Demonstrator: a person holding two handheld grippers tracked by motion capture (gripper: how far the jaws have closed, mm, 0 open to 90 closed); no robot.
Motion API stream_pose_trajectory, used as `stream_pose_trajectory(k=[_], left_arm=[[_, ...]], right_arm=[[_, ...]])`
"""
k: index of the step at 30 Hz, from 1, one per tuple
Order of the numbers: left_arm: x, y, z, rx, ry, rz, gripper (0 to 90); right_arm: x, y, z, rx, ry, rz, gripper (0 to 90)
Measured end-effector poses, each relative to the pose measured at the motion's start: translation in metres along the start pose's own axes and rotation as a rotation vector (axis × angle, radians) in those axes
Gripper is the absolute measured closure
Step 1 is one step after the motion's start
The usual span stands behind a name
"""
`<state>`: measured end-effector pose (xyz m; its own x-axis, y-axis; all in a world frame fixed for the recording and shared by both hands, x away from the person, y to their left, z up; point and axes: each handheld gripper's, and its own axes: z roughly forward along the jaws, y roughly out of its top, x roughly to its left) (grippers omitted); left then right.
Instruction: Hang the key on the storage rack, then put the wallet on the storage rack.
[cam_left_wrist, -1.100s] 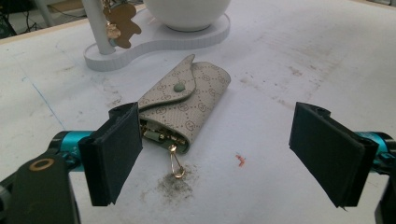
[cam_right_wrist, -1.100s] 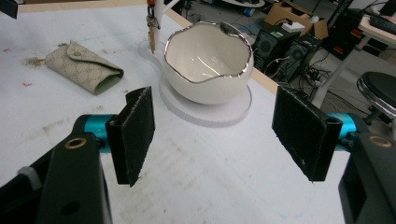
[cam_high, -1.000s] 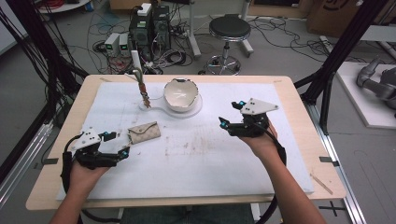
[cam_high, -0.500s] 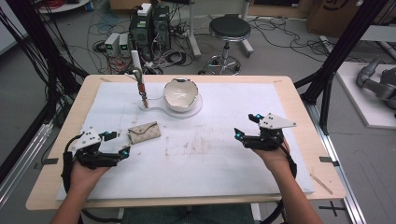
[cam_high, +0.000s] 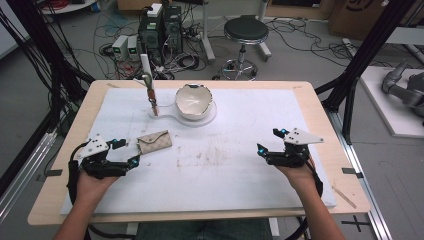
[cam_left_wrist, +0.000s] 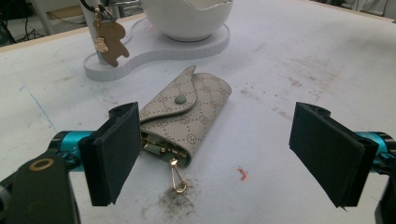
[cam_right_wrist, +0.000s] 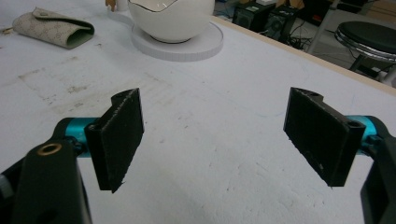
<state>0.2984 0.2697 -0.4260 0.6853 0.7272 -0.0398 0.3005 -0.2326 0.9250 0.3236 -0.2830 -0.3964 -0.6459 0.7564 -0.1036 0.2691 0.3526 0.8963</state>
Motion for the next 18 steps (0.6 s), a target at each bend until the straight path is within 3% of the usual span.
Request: stream_pose_trajectory(k=[18], left_arm=[[0.008, 0.005, 0.011, 0.008, -0.018, 0.007, 17.0]], right_arm=[[0.003, -0.003, -0.005, 0.027, 0.002, -0.009, 20.5]])
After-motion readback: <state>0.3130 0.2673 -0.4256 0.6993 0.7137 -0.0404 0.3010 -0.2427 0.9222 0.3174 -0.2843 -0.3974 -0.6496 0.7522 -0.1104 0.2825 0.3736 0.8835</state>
